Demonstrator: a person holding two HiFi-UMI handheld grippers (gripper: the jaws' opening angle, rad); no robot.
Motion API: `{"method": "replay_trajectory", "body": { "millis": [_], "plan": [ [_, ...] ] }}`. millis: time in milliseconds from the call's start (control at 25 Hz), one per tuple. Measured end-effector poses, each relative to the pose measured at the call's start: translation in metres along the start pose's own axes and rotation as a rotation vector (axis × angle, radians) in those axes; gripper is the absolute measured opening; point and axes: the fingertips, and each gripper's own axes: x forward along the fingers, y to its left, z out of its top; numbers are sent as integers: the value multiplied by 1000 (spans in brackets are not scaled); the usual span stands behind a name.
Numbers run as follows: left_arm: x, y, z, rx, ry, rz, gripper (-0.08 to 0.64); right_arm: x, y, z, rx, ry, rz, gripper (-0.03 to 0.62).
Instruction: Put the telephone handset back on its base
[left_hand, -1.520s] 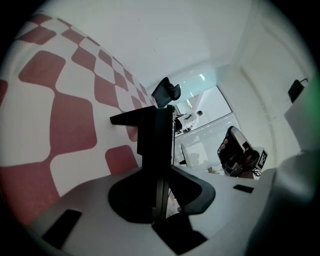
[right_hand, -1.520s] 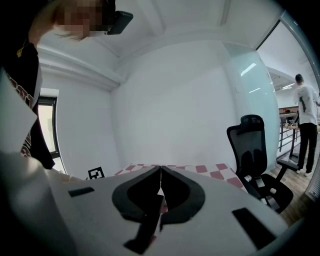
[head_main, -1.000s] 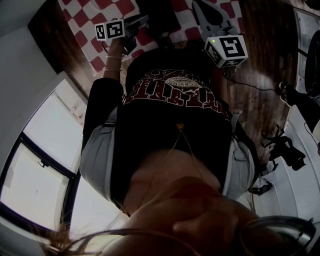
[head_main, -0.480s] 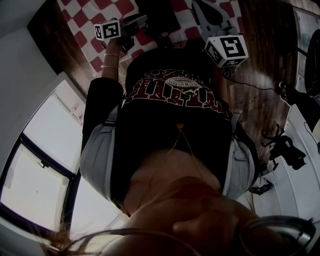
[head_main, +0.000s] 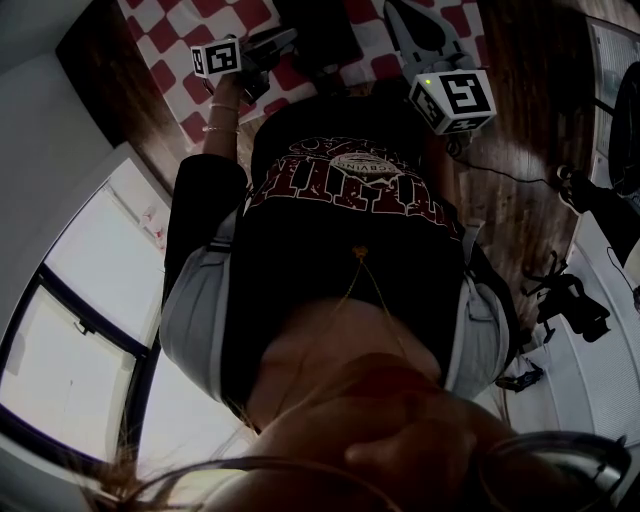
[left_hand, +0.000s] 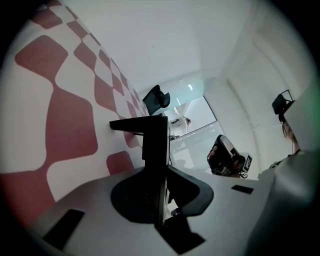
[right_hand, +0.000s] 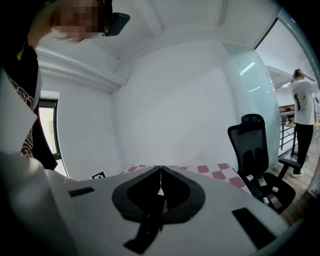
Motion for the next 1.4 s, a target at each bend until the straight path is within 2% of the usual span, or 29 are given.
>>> {"method": "replay_trajectory", "body": {
  "millis": [160,280,520,720,1040,1400],
  "plan": [
    [-1,1,0,-40,-15,8,84,1,4,1,-2,-6,10,20],
    [-2,6,0,-46,-20,61,114,3,6,0,-3,-6,16,20],
    [-6,7,1,10,-28,181,127,4,9,0,-10,-8,21,20],
    [-13,-1,-4,44,-38,198,127,3,11,0,-9,-8,25,20],
    [-20,-9,-6,198,-9,286,127,6,18,-6,-12,7,45,20],
    [-18,-19,-8,342,40,323,113,15,24,-15,-26,35,69,20]
  ]
}}
